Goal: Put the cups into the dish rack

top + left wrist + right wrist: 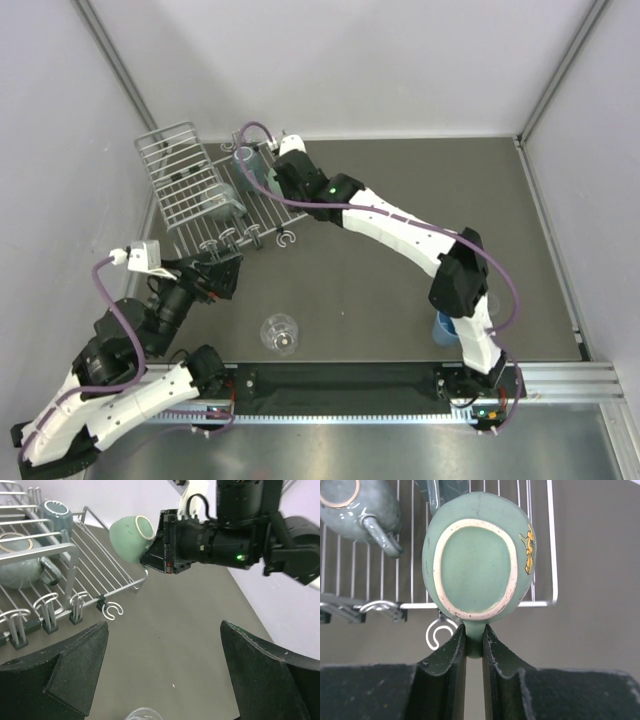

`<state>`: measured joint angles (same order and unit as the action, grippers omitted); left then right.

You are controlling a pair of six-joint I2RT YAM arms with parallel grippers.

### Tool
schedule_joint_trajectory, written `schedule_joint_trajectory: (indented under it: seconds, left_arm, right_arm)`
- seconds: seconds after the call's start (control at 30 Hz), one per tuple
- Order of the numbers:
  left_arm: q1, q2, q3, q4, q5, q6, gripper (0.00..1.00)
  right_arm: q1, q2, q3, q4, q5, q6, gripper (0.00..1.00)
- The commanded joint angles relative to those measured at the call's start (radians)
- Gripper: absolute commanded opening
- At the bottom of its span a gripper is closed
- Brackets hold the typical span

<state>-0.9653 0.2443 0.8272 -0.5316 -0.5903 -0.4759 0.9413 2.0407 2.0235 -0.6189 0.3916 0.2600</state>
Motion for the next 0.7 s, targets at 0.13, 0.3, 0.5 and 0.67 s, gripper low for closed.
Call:
schedule_joint_trajectory:
  seconds: [0.13, 0.3, 0.5, 0.67]
  left_arm:
    - [-0.004, -0.086, 0.032, -0.01, -0.065, -0.027, 0.98]
    - [-0.004, -0.094, 0.047, -0.01, -0.059, 0.005, 0.98]
    - [-0.004, -0.089, 0.05, -0.008, -0.031, 0.01, 0.98]
    - [-0.004, -0.082, 0.052, -0.002, 0.001, 0.017, 0.98]
  right_arm:
    - [-0.006, 0.11, 0.121, 0.172, 0.085, -0.114, 0.0]
    - [-0.015, 0.16, 0.145, 0.271, 0.092, -0.166, 0.0]
    - [-0.045, 0.292, 0.267, 0.286, 0.092, -0.162, 0.0]
    - [-0.073, 0.346, 0.302, 0.317, 0.086, -0.162, 0.0]
